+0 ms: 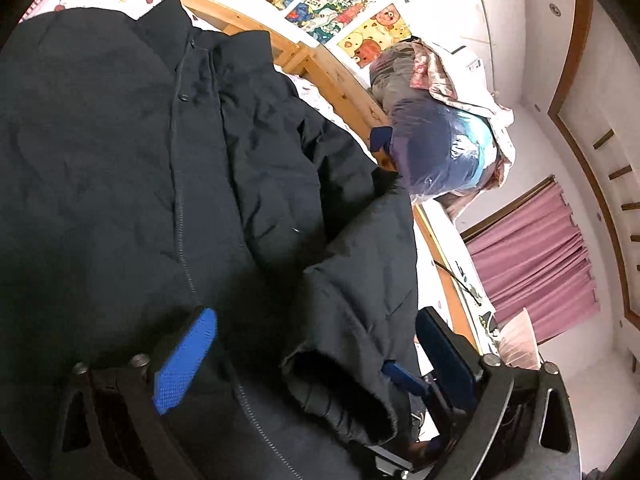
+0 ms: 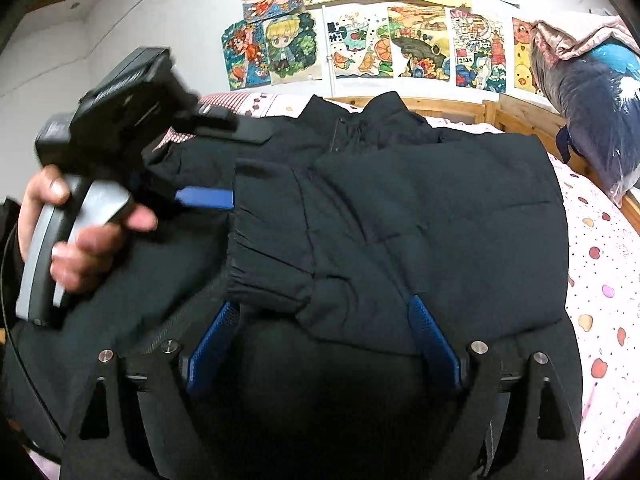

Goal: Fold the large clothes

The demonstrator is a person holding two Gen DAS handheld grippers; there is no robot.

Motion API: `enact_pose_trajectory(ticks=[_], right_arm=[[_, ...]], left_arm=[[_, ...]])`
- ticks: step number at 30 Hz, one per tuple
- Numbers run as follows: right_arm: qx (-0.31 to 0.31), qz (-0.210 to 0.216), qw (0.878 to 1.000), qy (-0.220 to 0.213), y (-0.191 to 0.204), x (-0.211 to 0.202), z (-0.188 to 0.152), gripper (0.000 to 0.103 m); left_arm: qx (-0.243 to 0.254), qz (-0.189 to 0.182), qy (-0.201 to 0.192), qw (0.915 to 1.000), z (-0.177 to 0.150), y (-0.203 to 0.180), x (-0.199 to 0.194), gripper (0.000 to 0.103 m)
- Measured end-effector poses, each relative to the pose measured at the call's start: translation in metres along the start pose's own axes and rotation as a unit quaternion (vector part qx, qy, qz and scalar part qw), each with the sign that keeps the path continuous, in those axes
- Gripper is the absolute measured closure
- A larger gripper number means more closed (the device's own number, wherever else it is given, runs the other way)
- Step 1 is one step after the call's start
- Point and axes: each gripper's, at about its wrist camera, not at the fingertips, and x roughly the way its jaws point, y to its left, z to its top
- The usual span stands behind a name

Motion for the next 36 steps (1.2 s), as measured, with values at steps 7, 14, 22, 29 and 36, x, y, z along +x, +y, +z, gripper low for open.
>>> enact_pose_trajectory(ticks=[7, 14, 22, 29, 36], right_arm=[[0.001, 0.004, 1.0, -0.007, -0.008, 0.011, 0.01, 0.02], [-0.005, -0.01, 0.999, -0.047, -0.026, -0.02, 0.008, 0.02], [0.083, -0.029, 0.992, -0.088, -0.102, -0.042, 0.047, 0.02], [0.065, -0.047, 0.992, -0.093, -0.124, 0.011, 0.103, 0.019], [0.029, -0.065, 0.996, -0.053, -0.114, 0.092, 0.133, 0.019]], left_arm=[[0.035, 0.055, 0.029, 0.9974, -0.003, -0.015, 0.017, 0.088], [0.098, 0.086, -0.061, 0.9896, 0.016, -0.05, -0.03, 0.096], [0.111, 0.157, -0.164, 0.9676, 0.045, -0.058, -0.106, 0.096], [0.081, 0.267, -0.203, 0.9385, 0.056, -0.025, -0.13, 0.096], [0.008, 0.335, -0.195, 0.9218, 0.063, 0.029, -0.131, 0.096]])
